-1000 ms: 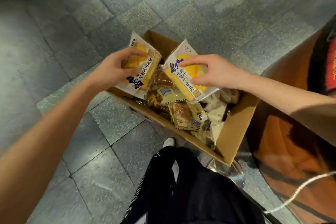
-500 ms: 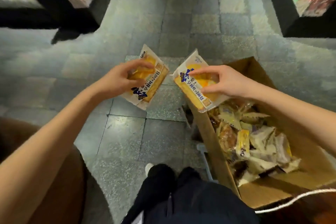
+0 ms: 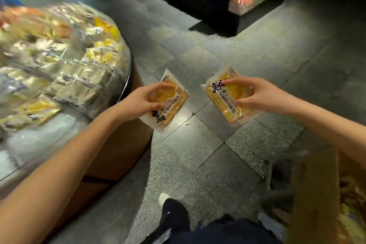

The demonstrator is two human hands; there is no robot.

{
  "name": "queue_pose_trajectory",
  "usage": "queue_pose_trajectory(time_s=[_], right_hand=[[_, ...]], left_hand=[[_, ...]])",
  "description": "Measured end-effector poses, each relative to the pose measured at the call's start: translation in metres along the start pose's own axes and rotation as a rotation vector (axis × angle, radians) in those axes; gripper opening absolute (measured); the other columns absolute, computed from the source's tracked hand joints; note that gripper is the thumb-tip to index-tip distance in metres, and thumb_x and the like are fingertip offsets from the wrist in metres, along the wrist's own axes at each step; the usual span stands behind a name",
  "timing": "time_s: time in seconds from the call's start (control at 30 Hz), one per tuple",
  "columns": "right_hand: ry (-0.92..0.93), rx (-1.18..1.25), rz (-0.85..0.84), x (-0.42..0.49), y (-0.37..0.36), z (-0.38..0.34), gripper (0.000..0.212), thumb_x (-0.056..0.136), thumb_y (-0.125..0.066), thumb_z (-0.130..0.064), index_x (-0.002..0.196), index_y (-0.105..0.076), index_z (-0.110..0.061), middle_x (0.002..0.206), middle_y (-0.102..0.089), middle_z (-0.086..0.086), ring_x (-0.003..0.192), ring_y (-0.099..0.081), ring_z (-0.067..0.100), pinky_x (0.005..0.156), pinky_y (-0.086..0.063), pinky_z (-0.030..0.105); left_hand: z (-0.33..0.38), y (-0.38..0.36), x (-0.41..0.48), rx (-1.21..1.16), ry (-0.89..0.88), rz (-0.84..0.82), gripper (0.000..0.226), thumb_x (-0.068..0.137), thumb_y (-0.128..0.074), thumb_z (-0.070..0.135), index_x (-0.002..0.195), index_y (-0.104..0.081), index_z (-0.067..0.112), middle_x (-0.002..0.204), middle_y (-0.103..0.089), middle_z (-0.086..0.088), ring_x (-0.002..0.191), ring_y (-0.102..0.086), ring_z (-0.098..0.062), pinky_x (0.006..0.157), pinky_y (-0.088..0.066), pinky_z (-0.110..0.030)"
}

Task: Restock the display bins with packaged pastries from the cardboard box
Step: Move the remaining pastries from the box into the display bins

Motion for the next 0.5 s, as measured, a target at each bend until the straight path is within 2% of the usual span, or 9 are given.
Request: queue_pose_trajectory(time_s=[0.1, 0.13, 0.2, 0.27, 0.37, 0.43, 0.5], right_hand=[[0.030, -0.010, -0.061, 0.053, -0.043, -0.042, 0.058, 0.085, -0.069, -0.002, 0.123, -0.059, -0.044, 0.123, -0.059, -0.020, 0.090, -0.063, -0.012, 0.075, -0.051, 0.010], [0.040, -0.011, -0.089, 0.070, -0.060, -0.056, 0.059, 0.084, -0.069, -0.001, 0.122, -0.059, -0.046, 0.123, -0.060, -0.019, 0.091, -0.064, -0.009, 0.078, -0.054, 0.013], [0.065, -0.032, -0.159, 0.104, -0.097, -0.084, 0.061, 0.083, -0.070, -0.003, 0.118, -0.059, -0.052, 0.128, -0.060, -0.016, 0.101, -0.065, 0.003, 0.087, -0.057, 0.029], [0.093, -0.054, -0.251, 0.135, -0.138, -0.115, 0.062, 0.084, -0.071, -0.005, 0.112, -0.057, -0.059, 0.129, -0.058, -0.016, 0.104, -0.063, 0.007, 0.087, -0.058, 0.036], [0.151, -0.114, -0.348, 0.174, -0.194, -0.163, 0.060, 0.086, -0.070, -0.008, 0.108, -0.054, -0.062, 0.118, -0.058, -0.017, 0.099, -0.063, 0.006, 0.076, -0.059, 0.030], [0.182, -0.145, -0.408, 0.196, -0.230, -0.190, 0.057, 0.087, -0.070, -0.008, 0.113, -0.055, -0.056, 0.113, -0.057, -0.021, 0.093, -0.062, 0.001, 0.067, -0.057, 0.021], [0.196, -0.178, -0.476, 0.213, -0.264, -0.210, 0.052, 0.087, -0.070, -0.009, 0.118, -0.058, -0.048, 0.111, -0.057, -0.021, 0.090, -0.062, -0.001, 0.065, -0.057, 0.019]], left_hand=[[-0.053, 0.058, -0.037, -0.030, 0.051, 0.077, 0.051, 0.092, -0.066, 0.011, 0.133, -0.054, 0.037, 0.133, -0.055, 0.021, 0.119, -0.055, 0.005, 0.101, -0.046, -0.023], [-0.070, 0.076, -0.049, -0.030, 0.067, 0.100, 0.050, 0.092, -0.066, 0.011, 0.133, -0.054, 0.038, 0.133, -0.056, 0.022, 0.119, -0.054, 0.006, 0.102, -0.045, -0.021], [-0.103, 0.110, -0.073, -0.048, 0.104, 0.143, 0.050, 0.092, -0.066, 0.010, 0.131, -0.054, 0.038, 0.131, -0.057, 0.024, 0.119, -0.053, 0.008, 0.101, -0.043, -0.018], [-0.134, 0.141, -0.096, -0.067, 0.144, 0.182, 0.049, 0.092, -0.066, 0.009, 0.131, -0.055, 0.036, 0.130, -0.057, 0.025, 0.118, -0.053, 0.010, 0.097, -0.043, -0.013], [-0.175, 0.184, -0.132, -0.047, 0.181, 0.256, 0.048, 0.090, -0.067, 0.005, 0.130, -0.057, 0.031, 0.130, -0.057, 0.023, 0.115, -0.052, 0.014, 0.092, -0.042, -0.006], [-0.205, 0.209, -0.161, -0.060, 0.227, 0.309, 0.049, 0.089, -0.067, 0.002, 0.127, -0.059, 0.033, 0.130, -0.058, 0.022, 0.115, -0.053, 0.014, 0.090, -0.042, -0.006], [-0.233, 0.226, -0.189, -0.093, 0.270, 0.336, 0.052, 0.087, -0.065, -0.004, 0.126, -0.061, 0.030, 0.133, -0.058, 0.018, 0.119, -0.053, 0.009, 0.093, -0.042, -0.007]])
Point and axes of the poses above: each hand's wrist, its own x-axis towards the middle knuckle, its own y-axis out of the back of the hand, z = x × y, the point moved 10 cm from there along x, towards the middle knuckle
